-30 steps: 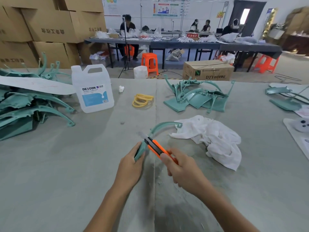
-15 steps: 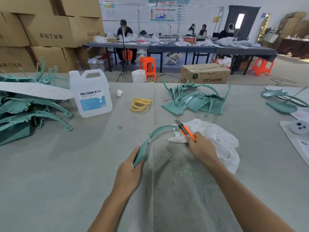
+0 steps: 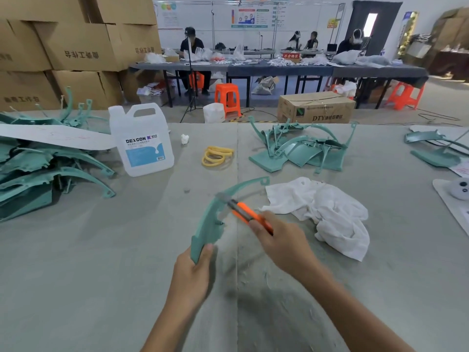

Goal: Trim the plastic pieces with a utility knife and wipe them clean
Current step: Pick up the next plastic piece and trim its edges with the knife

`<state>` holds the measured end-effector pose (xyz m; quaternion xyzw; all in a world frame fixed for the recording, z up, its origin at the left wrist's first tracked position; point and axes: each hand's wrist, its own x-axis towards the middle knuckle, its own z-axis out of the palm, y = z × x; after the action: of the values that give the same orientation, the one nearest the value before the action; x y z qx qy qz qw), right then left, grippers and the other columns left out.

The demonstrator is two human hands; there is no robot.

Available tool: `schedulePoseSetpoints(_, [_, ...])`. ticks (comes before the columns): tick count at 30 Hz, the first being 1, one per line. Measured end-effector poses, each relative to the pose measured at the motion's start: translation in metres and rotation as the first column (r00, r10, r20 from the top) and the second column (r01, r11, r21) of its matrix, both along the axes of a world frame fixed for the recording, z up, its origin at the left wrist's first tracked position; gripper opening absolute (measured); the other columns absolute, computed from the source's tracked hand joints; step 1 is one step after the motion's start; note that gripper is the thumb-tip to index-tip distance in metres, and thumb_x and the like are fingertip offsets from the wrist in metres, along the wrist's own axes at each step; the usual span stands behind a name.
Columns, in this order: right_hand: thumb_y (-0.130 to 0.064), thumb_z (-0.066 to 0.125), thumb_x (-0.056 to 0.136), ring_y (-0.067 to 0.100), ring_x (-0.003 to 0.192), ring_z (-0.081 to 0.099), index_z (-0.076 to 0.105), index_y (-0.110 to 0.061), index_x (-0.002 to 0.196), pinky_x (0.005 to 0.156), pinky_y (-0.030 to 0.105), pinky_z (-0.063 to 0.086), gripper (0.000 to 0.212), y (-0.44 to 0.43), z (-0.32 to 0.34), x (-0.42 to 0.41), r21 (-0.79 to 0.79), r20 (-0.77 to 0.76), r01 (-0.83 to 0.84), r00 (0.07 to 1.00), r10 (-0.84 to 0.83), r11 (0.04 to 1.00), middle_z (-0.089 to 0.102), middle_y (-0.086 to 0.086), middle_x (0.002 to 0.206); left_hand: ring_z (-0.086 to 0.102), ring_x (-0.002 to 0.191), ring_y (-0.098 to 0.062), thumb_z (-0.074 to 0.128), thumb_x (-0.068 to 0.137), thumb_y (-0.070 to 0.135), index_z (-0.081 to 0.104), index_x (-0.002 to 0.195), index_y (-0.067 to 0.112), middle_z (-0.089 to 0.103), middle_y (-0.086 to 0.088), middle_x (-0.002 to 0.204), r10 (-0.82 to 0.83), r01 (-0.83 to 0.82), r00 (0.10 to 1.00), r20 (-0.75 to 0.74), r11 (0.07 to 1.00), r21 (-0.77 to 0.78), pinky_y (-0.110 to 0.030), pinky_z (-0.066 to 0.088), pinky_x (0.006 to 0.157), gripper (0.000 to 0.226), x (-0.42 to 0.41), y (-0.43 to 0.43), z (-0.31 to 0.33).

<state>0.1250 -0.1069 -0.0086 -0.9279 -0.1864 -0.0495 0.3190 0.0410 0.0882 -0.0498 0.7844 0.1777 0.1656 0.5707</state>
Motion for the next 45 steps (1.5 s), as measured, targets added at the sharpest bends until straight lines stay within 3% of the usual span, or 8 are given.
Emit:
schedulePoseSetpoints(7, [-0.051, 0.04, 0.104, 0.034, 0.081, 0.06, 0.05, -0.019, 0.095, 0.069, 0.041, 0.048, 0.035, -0.048, -0.002, 0.067, -0.023, -0.062, 0.377, 0.924, -0.377, 0.926, 0.06, 0.004, 0.076, 0.041, 0.042, -0.002, 0.054, 0.102, 0.03, 0.058, 0.073, 0.021, 0.046, 0.015, 0.046, -0.066, 0.068, 0.997, -0.035, 0.995, 0.069, -0.017, 0.031, 0.043, 0.031, 0.002, -0.004, 0.0])
schedulePoseSetpoints(15, [-0.068, 0.042, 0.093, 0.006, 0.057, 0.057, 0.058, -0.036, 0.094, 0.051, 0.023, 0.041, 0.035, 0.002, 0.025, -0.011, 0.069, -0.08, -0.224, 0.97, 0.23, 0.972, 0.064, -0.007, 0.069, 0.043, 0.044, 0.0, 0.055, 0.1, 0.024, 0.057, 0.07, 0.024, 0.051, 0.018, 0.049, -0.04, 0.041, 0.999, -0.022, 0.998, 0.046, -0.015, 0.035, 0.046, 0.03, 0.001, -0.007, 0.0])
schedulePoseSetpoints(21, [-0.051, 0.04, 0.105, 0.029, 0.085, 0.062, 0.059, -0.023, 0.108, 0.073, 0.036, 0.049, 0.034, -0.037, 0.048, 0.062, -0.297, -0.015, 0.203, 0.976, -0.217, 0.933, 0.066, 0.005, 0.092, 0.039, 0.046, -0.002, 0.055, 0.1, 0.031, 0.057, 0.07, 0.02, 0.046, 0.015, 0.048, -0.048, 0.049, 0.998, -0.04, 0.999, 0.018, -0.016, 0.032, 0.045, 0.032, -0.005, -0.004, 0.003])
schedulePoseSetpoints(28, [-0.055, 0.039, 0.102, 0.016, 0.062, 0.064, 0.043, -0.049, 0.108, 0.058, 0.04, 0.051, 0.01, -0.045, 0.024, 0.03, 0.099, -0.035, 0.019, 0.999, -0.016, 0.995, 0.068, -0.003, 0.074, 0.073, 0.086, -0.038, 0.069, 0.088, 0.005, 0.068, 0.111, 0.005, 0.075, -0.021, 0.101, -0.011, -0.038, 0.998, -0.067, 0.729, -0.683, -0.044, 0.058, 0.07, 0.024, -0.011, -0.011, 0.002])
schedulePoseSetpoints(34, [-0.049, 0.041, 0.103, 0.015, 0.064, 0.061, 0.045, -0.04, 0.109, 0.069, 0.048, 0.052, 0.012, -0.047, -0.009, -0.003, -0.007, -0.14, -0.067, 0.988, 0.065, 0.998, 0.067, -0.003, 0.077, 0.052, 0.125, -0.021, 0.079, 0.078, 0.011, 0.026, 0.14, 0.026, 0.043, -0.005, 0.142, 0.134, -0.143, 0.981, -0.14, 0.988, -0.053, -0.043, 0.042, 0.111, 0.082, -0.038, -0.006, -0.002])
schedulePoseSetpoints(38, [-0.043, 0.042, 0.104, 0.014, 0.061, 0.059, 0.041, -0.046, 0.124, 0.066, 0.043, 0.051, 0.02, -0.052, -0.021, -0.01, -0.1, -0.133, -0.098, 0.988, 0.084, 0.99, 0.065, -0.003, 0.073, 0.009, 0.144, -0.025, 0.071, 0.076, 0.06, 0.029, 0.151, 0.029, 0.006, -0.01, 0.161, 0.174, 0.024, 0.954, -0.245, 0.768, 0.64, -0.042, 0.021, 0.116, 0.091, -0.056, -0.003, -0.003])
schedulePoseSetpoints(41, [-0.041, 0.043, 0.104, 0.011, 0.058, 0.055, 0.039, -0.045, 0.125, 0.059, 0.038, 0.045, 0.021, -0.049, -0.022, -0.012, -0.133, -0.094, -0.114, 0.99, 0.102, 0.985, 0.06, -0.006, 0.068, 0.01, 0.146, -0.021, 0.046, 0.073, 0.085, 0.028, 0.149, 0.031, 0.015, -0.002, 0.16, 0.068, 0.183, 0.951, -0.302, 0.661, 0.727, -0.037, 0.016, 0.116, 0.095, -0.042, -0.005, 0.006])
schedulePoseSetpoints(45, [-0.043, 0.041, 0.103, 0.014, 0.063, 0.05, 0.039, -0.042, 0.123, 0.058, 0.038, 0.036, 0.02, -0.036, -0.019, -0.019, -0.249, -0.019, -0.142, 0.99, 0.142, 0.958, 0.05, -0.013, 0.071, 0.044, 0.111, -0.016, 0.041, 0.063, 0.094, 0.042, 0.108, 0.031, 0.044, 0.012, 0.108, -0.02, 0.251, 0.951, -0.309, 0.636, 0.729, -0.033, 0.035, 0.097, 0.078, -0.014, -0.017, 0.008])
